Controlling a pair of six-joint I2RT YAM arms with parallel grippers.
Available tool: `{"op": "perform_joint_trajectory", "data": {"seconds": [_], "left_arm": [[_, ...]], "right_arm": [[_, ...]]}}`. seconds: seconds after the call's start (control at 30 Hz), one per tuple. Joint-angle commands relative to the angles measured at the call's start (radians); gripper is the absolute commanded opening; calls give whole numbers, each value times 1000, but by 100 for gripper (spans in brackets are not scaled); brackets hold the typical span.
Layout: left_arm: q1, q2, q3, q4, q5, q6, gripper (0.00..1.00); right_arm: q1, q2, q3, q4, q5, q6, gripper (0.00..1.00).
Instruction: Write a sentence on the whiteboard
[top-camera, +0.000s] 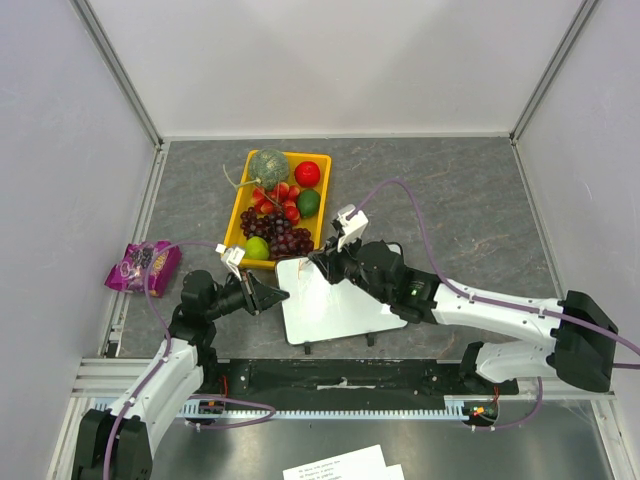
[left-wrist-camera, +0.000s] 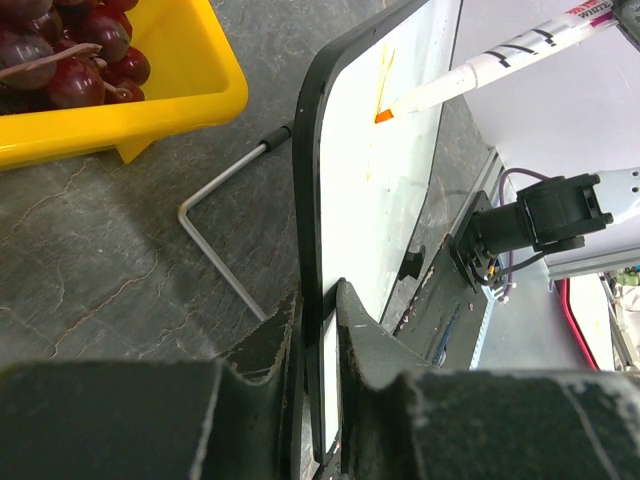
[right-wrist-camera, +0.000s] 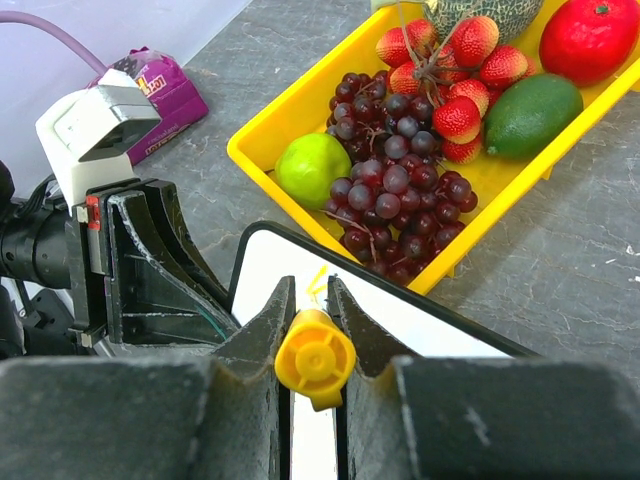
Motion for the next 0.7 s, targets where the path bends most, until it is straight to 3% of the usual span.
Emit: {"op": "perform_joint_trajectory", "data": {"seconds": [0.0,0.67], "left_arm": [[-1,-3,5,22,-5,40,2],[-1,-6,7,24,-9,41,2]], "right_arm": [[0,-20,-26,-38,44,-7,0],[0,-92,-45,-72,59,0,0]]}}
